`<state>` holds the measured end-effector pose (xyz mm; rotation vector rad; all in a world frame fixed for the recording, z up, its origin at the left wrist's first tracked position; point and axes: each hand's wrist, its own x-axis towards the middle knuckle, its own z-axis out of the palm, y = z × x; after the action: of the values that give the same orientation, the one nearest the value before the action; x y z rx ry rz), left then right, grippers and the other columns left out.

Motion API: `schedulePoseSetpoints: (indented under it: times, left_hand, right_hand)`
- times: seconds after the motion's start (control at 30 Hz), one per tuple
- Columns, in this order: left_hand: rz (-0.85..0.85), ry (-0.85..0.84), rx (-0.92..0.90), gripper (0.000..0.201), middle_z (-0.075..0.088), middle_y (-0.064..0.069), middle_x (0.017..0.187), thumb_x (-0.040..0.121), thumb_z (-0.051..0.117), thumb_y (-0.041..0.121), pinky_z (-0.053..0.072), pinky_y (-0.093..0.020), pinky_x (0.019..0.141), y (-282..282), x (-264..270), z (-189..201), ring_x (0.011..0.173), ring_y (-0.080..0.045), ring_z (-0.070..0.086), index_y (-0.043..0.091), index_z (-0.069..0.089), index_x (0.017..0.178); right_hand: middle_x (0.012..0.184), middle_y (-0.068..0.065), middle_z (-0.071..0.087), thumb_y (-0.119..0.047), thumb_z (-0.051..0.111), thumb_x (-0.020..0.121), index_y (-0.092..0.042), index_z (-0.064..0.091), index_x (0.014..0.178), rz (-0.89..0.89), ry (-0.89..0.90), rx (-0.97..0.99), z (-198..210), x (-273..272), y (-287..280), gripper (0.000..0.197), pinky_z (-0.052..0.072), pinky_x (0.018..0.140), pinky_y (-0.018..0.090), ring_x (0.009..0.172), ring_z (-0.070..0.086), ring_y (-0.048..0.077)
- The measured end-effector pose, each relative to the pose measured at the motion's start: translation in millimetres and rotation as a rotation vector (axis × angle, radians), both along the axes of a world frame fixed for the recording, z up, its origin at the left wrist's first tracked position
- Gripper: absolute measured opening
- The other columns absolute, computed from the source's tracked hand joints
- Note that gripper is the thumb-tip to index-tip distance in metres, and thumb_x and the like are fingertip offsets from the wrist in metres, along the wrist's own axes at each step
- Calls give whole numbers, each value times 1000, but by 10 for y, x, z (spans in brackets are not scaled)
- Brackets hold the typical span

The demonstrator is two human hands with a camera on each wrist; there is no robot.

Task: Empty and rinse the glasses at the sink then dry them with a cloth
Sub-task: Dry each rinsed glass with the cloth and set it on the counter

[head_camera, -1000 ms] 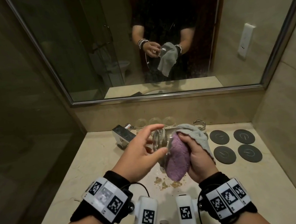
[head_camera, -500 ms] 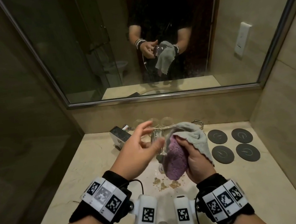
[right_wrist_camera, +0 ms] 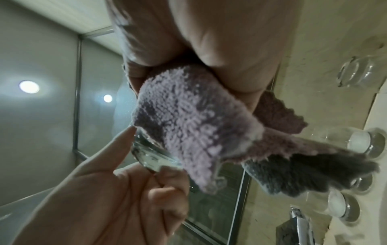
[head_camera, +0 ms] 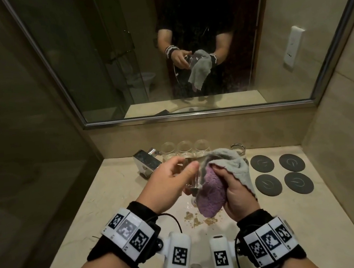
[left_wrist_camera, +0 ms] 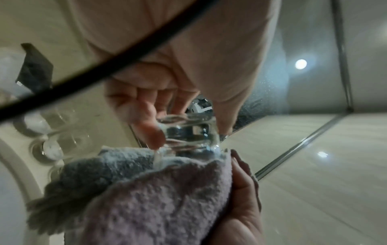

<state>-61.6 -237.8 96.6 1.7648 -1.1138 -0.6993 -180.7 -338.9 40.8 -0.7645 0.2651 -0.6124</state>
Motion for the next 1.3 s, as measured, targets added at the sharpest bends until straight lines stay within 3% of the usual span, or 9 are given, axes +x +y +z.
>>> schedulePoseSetpoints:
  times: [0.13,0.27,0.43,0.53,0.67,0.77,0.87,1.1,1.3]
  left_hand:
    - [-64,-149,-24,57,57,18,117,82,69,48,52,-20,74,67,-5,-40,91,-1,61,40,46,135]
    - [1,-17,2,52,61,5,117,82,53,61,54,-24,64,34,-12,-18,82,-10,67,32,52,126]
    - [-113,-230,-59,51,51,24,131,85,68,41,52,-21,84,102,-6,-33,111,2,55,43,47,131]
    - [18,-35,4,59,57,15,124,80,51,70,52,-21,70,55,-3,-4,88,-4,63,37,48,127]
    - [-20,-32,1,41,63,8,112,84,62,51,51,-22,65,60,21,-17,86,-12,68,30,58,120]
    - [-66,-132,-79,50,59,16,120,83,75,33,53,-20,76,105,12,-46,100,-4,62,39,52,127]
    - [11,-47,-18,68,59,13,122,73,61,66,54,-27,75,77,6,-31,94,-10,66,33,49,131]
    - [-71,-172,-56,58,55,22,118,82,73,40,50,-19,77,155,34,-36,94,-1,59,41,47,134]
    - [11,-23,4,44,65,4,107,86,57,51,55,-28,64,85,16,16,71,-13,67,23,60,120]
  right_hand:
    - [98,17,73,-41,90,49,-9,74,98,68,-36,107,2,-41,-44,61,54,87,46,89,70,30]
    - [102,1,75,-56,90,37,-33,78,88,29,29,-34,-34,-28,12,57,43,101,57,114,59,35]
    - [87,9,75,-41,91,45,-18,80,80,70,-65,79,10,-59,-6,44,59,74,35,78,72,21]
    - [94,4,76,-49,92,36,-24,80,82,26,-34,16,-19,-37,16,54,53,90,41,89,70,18]
    - [99,5,75,-53,93,31,-24,80,85,8,-27,3,-30,-37,37,62,51,95,46,98,68,23]
    - [88,9,75,-38,83,58,-17,80,79,44,-91,68,73,-66,37,30,60,73,34,80,72,21]
    - [87,10,73,-32,69,73,-17,79,76,-4,-57,85,41,-52,32,18,58,80,42,85,68,28]
    - [89,14,74,-27,52,79,-12,79,79,-1,-68,139,77,-84,48,31,60,72,38,78,72,25]
    - [119,27,64,-42,93,43,-3,70,111,-13,19,114,-8,13,93,82,42,99,63,114,58,44]
